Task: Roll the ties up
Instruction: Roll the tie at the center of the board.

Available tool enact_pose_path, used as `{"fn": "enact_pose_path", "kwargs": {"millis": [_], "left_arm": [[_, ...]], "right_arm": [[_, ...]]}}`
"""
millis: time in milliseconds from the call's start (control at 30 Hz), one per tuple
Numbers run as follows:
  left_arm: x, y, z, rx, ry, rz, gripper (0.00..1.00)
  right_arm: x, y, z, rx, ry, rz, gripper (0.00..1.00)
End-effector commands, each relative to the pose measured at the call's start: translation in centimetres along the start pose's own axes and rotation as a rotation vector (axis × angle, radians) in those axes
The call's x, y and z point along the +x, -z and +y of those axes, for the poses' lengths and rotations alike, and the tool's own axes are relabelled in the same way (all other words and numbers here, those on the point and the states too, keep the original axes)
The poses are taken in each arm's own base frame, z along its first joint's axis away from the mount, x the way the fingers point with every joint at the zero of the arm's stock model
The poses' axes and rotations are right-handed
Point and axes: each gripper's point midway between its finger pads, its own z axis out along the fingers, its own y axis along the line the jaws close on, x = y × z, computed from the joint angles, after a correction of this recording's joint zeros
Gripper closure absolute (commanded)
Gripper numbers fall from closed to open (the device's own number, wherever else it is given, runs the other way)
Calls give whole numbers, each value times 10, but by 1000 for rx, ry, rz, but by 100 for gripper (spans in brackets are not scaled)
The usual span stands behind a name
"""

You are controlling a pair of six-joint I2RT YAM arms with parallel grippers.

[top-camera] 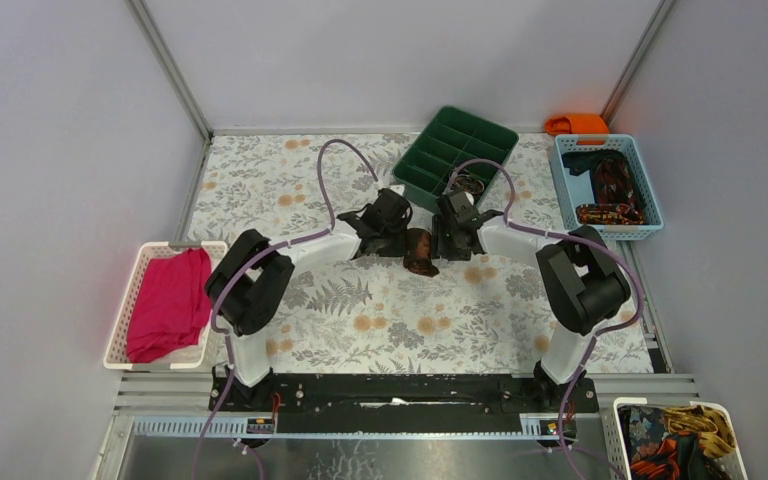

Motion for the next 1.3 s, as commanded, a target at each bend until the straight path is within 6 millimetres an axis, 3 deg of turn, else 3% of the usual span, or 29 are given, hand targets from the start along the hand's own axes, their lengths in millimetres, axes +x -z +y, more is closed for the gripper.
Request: {"fn": "enact_pose_path", "kwargs": {"millis": [0,133,300,533,800,1067,1200,1267], "left_arm": [[-2,-2,-3,-34,-38,2,100],[-1,-4,-6,-48,-54,6,100],[12,-12,-7,-37,-57,45,100],[31,-16,10,-80,-52,72,100],[32,-16,10,-75,-50,67,100],[28,-15,-3,7,-27,34,100],[25,-10,-12,58,-16,11,100],[24,-8,-16,77,-15,6,100]], "right_arm": [[36,9,-63,230,18,99,49],[45,6,-59,171,13,138,59],[53,-2,-47,88,3,173,59],[39,12,-49,81,-56,101,51],[17,44,-47,78,-60,-8,43],[-8,99,3,-124,49,-145,32],[-12,108,32,-254,73,-146,25],[-13,105,33,-241,84,-113,25]]}}
